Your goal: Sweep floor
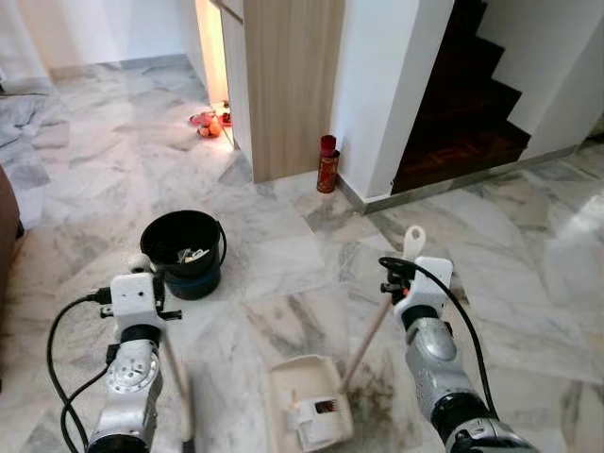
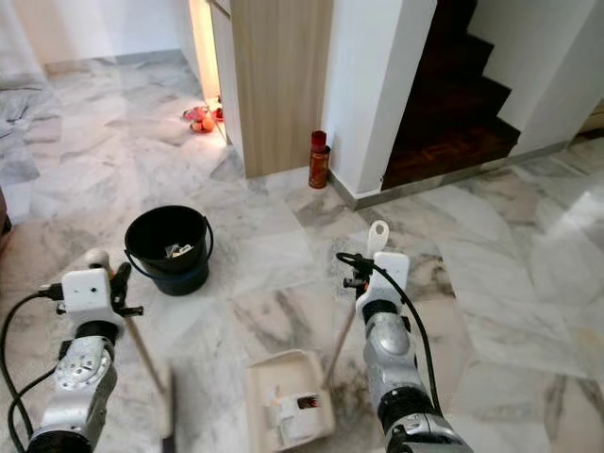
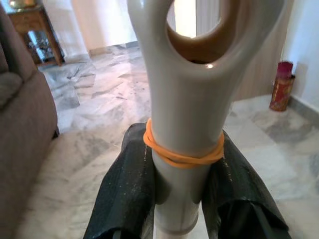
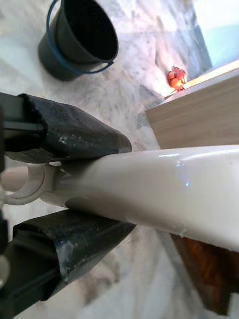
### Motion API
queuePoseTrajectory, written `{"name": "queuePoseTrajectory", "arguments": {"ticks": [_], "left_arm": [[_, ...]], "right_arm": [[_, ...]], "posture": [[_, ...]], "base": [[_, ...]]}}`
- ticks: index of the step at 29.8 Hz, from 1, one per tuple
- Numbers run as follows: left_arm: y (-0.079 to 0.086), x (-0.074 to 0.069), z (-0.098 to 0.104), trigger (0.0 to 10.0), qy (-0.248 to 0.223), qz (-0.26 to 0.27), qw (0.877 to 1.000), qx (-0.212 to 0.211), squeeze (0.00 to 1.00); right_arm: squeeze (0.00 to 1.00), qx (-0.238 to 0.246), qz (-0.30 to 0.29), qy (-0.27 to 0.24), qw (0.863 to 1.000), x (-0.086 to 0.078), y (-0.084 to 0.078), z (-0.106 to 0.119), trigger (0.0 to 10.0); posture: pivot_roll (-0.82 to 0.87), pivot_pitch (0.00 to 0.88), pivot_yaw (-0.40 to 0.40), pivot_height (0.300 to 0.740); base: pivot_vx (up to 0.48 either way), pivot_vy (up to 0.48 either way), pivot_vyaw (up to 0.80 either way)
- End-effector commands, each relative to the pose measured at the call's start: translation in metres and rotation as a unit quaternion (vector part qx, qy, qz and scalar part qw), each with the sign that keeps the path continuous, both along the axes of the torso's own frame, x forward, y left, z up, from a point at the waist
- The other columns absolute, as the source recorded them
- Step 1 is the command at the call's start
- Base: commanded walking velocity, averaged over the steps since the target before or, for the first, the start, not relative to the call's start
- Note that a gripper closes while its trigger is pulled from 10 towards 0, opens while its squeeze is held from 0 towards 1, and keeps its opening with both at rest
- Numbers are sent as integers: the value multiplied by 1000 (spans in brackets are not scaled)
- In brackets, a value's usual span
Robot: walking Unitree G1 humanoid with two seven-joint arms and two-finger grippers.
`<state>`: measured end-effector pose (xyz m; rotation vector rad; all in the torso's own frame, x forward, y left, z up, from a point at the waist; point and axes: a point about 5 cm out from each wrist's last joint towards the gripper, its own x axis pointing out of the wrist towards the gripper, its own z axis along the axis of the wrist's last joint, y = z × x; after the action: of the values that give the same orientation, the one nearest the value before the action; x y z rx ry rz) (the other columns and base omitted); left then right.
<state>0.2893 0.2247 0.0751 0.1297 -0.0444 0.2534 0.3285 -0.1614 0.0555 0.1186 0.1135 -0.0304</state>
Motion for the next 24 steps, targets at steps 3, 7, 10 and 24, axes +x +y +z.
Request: {"name": "queuePoseTrajectory", "arguments": {"ticks": [3,7,10,24], "left_arm": [[-6,7,12,10000,-26,-13,1000,-1,0],[-6,7,12,10000,-26,-14,1000,0,0],[-6,6,12,10000,-27,-13,1000,2,0],[-8,7,13,10000,-28,-15,999,12,0]], "right_arm": [[0,1,-5,-22,1000,3,-3,8,10000],[0,-4,-2,-22,1000,3,-3,8,10000],[0,-5,-1,-23,1000,2,-2,7,10000],[0,-1,-1,-19,1000,1,-3,6,10000]], "posture": [[81,0,2,740],[80,0,3,740],[79,0,3,740],[80,0,2,740]], "base": [[0,365,0],[0,357,0],[0,296,296],[0,0,618]]}}
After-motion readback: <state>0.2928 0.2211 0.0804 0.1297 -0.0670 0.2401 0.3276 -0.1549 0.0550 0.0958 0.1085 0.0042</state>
